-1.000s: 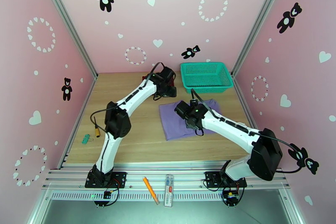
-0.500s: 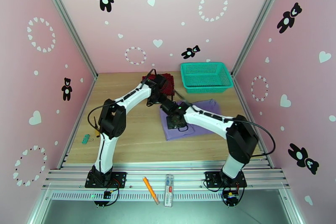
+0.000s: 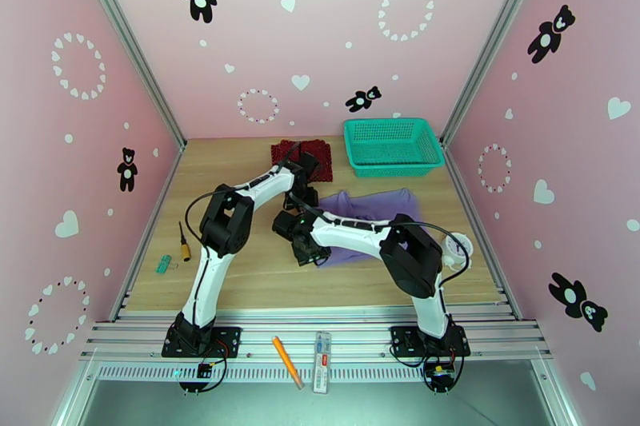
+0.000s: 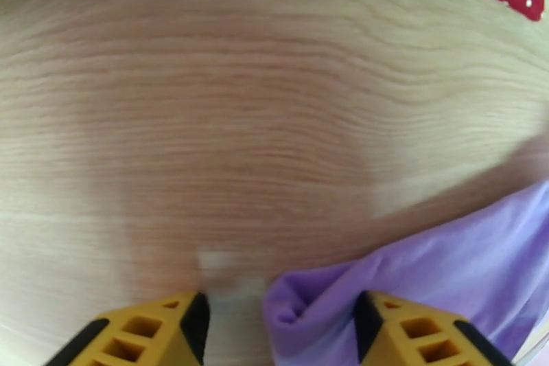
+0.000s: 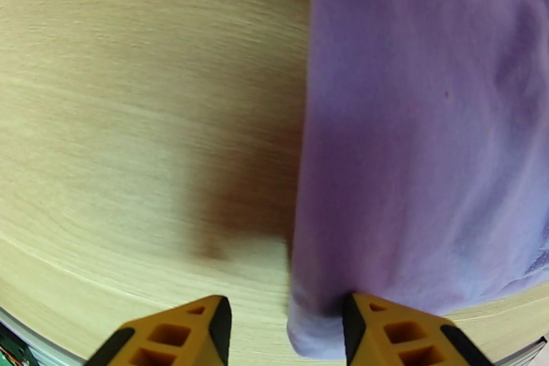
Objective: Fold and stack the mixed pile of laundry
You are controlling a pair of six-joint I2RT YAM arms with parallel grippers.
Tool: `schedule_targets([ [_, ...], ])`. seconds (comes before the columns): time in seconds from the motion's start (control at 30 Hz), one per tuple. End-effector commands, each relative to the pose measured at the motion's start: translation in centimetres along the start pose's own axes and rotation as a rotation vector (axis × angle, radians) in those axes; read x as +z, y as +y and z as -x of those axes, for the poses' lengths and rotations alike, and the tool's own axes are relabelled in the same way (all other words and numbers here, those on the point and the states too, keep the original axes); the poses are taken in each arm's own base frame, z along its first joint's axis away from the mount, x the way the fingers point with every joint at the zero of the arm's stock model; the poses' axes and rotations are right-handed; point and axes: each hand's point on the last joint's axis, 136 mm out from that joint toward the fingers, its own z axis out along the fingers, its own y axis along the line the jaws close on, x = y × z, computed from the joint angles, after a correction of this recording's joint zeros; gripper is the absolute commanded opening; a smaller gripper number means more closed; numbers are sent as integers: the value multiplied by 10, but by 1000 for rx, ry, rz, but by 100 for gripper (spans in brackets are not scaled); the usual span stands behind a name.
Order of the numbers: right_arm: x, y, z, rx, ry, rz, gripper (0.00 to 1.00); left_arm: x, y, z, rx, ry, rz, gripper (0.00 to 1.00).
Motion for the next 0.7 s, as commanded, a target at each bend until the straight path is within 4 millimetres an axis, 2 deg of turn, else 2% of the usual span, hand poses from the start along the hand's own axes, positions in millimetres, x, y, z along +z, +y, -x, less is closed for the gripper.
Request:
schedule_targets([
  [0.0, 0, -7, -4, -2, 13, -62, 48, 25, -3, -14, -4, 56, -21, 51],
  [0.1, 2, -11, -6, 1, 21, -84, 47, 32, -3, -16, -7, 68, -21, 40],
  [0.27, 12, -13, -15, 7, 48, -92, 46, 42, -4, -18, -7, 86, -23, 31],
  [0.4, 27, -6, -20, 7, 84, -58, 43, 45, -6, -22, -4, 97, -19, 26],
  [0.53, 45, 2, -23, 16, 123, -14, 30, 46, -4, -25, 0, 101, -12, 18],
  [0.57, 48, 3, -24, 13, 128, -15, 25, 45, -4, -26, 1, 101, -9, 14],
  [0.63, 51, 5, -24, 11, 129, -9, 13, 44, -1, -27, 2, 101, -1, 0],
  [0.67, 51, 6, -24, 9, 126, -8, 7, 43, 1, -28, 3, 100, 7, 0],
])
